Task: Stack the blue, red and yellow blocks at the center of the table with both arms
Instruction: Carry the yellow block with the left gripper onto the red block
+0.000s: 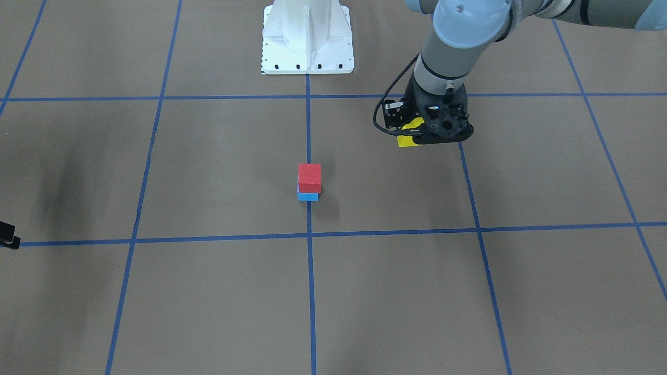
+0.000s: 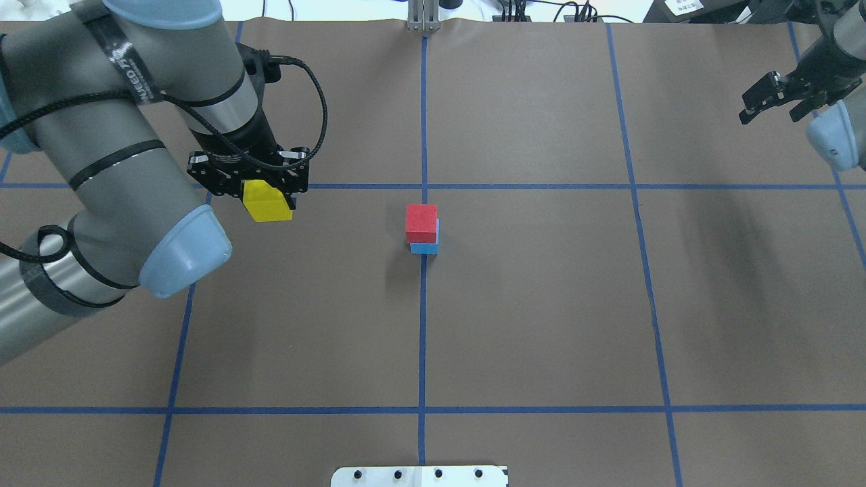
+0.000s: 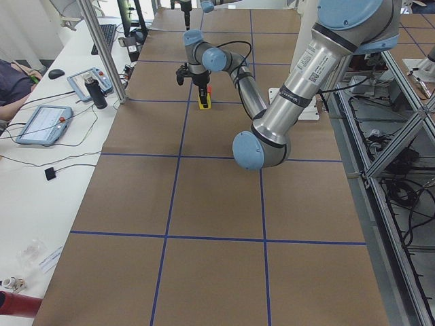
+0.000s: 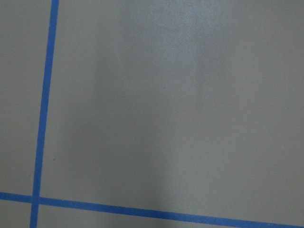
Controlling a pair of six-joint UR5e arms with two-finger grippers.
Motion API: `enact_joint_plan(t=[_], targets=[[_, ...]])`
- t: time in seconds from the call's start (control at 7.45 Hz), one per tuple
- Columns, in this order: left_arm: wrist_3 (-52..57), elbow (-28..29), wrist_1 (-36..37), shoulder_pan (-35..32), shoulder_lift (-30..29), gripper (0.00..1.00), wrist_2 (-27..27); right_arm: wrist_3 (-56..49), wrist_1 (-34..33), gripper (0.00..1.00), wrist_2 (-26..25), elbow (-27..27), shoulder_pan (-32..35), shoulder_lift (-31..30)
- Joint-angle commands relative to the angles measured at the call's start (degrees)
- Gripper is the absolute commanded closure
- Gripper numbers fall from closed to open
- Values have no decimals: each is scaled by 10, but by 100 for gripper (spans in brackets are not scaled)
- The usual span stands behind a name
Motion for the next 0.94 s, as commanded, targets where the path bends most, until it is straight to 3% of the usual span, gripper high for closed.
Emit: enact_joint_plan(t=[0.0,0.4,0.8], targets=[[-56,70,3,32,-97,100,1,1,0,0,-1,2,0,1],[-64,202,-62,59,-178,100,47,-2,0,0,-1,0,0,0],[-61,285,-159,74,-185,100,64,-3,0,0,-4,-2,-1,2]])
